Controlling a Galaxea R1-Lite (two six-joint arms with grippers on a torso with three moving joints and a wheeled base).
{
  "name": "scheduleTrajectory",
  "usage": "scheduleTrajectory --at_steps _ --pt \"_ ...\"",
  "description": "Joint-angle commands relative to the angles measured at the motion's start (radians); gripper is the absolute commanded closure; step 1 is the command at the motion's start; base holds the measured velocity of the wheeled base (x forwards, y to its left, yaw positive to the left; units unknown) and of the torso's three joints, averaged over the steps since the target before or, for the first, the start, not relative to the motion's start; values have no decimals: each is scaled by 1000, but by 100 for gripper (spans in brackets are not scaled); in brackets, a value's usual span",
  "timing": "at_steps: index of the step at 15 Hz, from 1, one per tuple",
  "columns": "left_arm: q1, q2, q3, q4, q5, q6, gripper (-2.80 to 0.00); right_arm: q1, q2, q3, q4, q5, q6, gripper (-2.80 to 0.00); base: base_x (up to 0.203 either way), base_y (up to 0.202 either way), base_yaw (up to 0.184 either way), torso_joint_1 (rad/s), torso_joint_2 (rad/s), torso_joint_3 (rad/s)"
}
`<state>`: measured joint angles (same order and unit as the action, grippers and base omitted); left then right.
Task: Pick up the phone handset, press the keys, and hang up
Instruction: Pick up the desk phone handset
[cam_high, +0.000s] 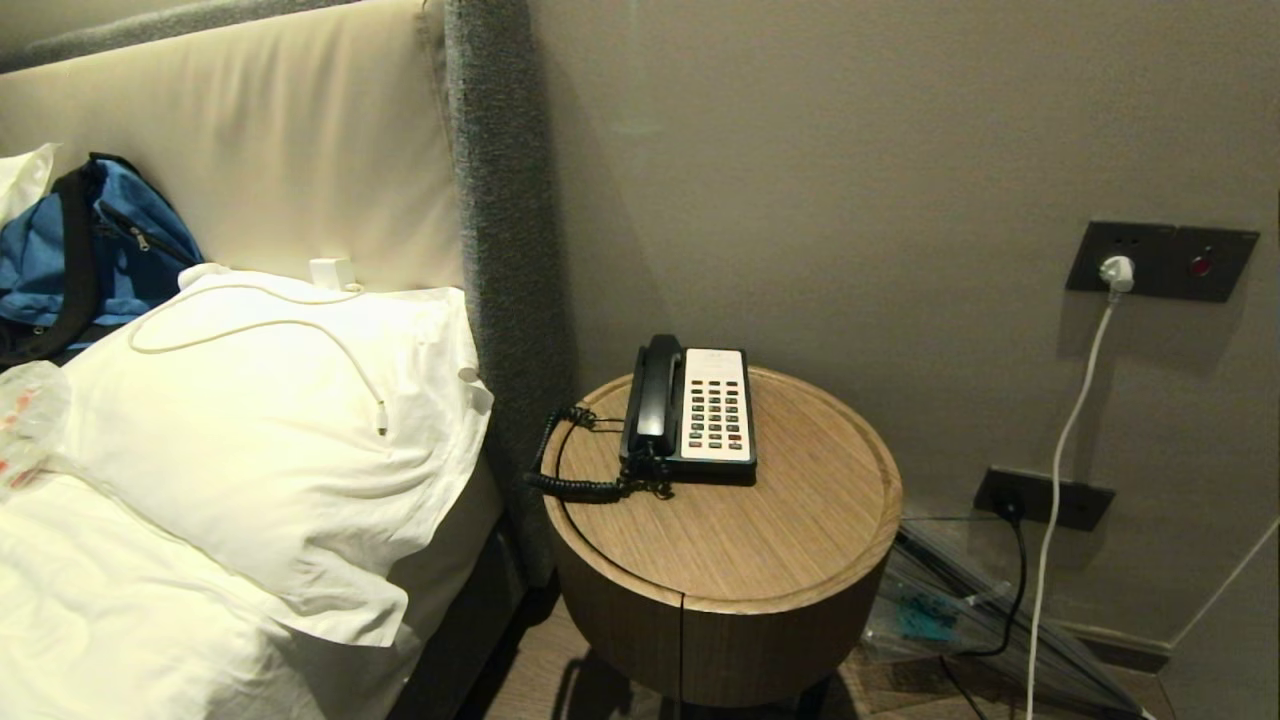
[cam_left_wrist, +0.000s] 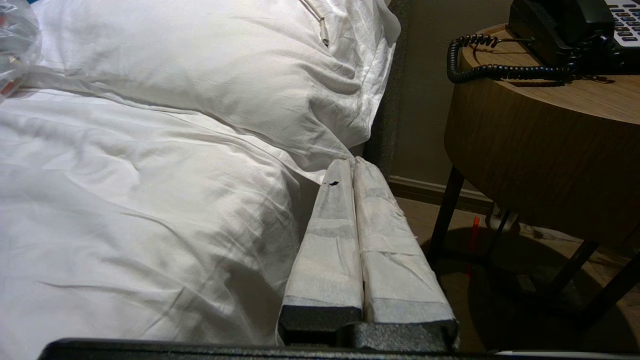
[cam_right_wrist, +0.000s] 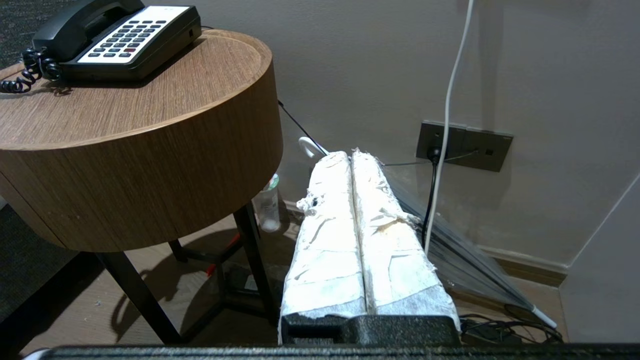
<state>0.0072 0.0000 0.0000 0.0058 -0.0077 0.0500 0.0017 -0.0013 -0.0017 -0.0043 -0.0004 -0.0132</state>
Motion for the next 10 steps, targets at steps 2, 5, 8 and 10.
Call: scheduleTrajectory --at_steps 2,5,8,10 --pt "0 2 0 0 0 1 0 0 2 0 0 0 -1 0 0 0 0 0 0 0" --pt "0 2 0 0 0 1 0 0 1 0 0 0 -1 0 0 0 0 0 0 0" --pt "0 2 -2 8 -3 4 0 0 1 0 0 0 -1 0 0 0 0 0 0 0" --pt "0 2 -2 7 -2 5 0 0 1 0 0 0 -1 0 0 0 0 0 0 0"
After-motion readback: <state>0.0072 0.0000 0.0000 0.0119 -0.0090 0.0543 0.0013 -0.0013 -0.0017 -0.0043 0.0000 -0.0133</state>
